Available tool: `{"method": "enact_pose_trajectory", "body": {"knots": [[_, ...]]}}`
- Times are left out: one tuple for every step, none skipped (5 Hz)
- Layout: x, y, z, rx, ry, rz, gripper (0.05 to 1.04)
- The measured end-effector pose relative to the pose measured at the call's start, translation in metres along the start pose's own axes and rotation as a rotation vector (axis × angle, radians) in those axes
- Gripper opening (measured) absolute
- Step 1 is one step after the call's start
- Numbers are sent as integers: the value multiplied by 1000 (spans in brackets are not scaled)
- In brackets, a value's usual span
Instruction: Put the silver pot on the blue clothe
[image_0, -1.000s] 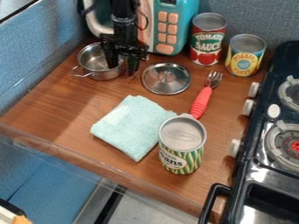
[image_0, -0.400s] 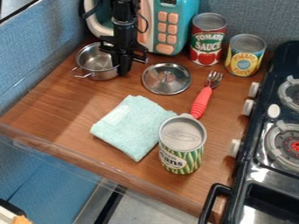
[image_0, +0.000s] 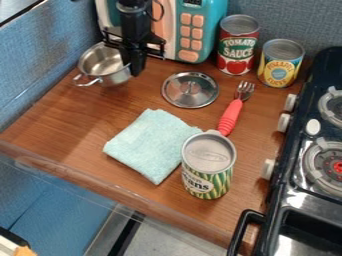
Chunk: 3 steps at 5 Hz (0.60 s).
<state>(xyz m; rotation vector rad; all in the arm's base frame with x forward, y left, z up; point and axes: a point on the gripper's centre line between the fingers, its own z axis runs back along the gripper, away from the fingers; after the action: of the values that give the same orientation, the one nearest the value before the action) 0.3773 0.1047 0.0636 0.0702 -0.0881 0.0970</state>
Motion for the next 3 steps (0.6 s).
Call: {"method": "enact_pose_trajectory", "body": {"knots": [[-19,-26,20,-21,-27,-22,74],[-34,-50,13,-35,-5,-53,73],[-42,-84,7,-40,9,-112,73]]}}
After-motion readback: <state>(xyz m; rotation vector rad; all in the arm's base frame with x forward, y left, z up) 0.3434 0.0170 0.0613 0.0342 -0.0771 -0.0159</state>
